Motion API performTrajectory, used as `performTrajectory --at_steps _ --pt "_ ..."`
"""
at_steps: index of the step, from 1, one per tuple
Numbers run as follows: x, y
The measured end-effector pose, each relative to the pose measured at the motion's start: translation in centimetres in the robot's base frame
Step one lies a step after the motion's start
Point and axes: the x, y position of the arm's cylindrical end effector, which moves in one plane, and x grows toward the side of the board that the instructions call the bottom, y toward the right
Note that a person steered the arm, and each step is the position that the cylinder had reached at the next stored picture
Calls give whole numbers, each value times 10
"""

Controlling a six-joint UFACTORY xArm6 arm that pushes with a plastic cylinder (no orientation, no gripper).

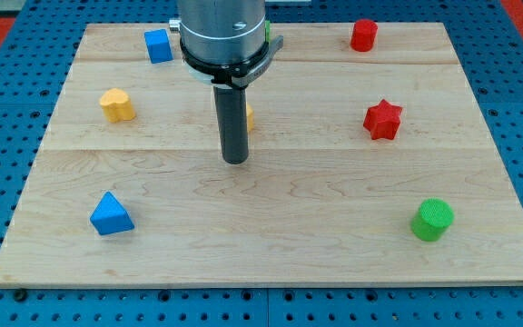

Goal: Move the yellow hexagon towards the center of the board

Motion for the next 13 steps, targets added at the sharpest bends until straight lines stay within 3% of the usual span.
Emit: performTrajectory --at_steps 13 --pt "2 -31"
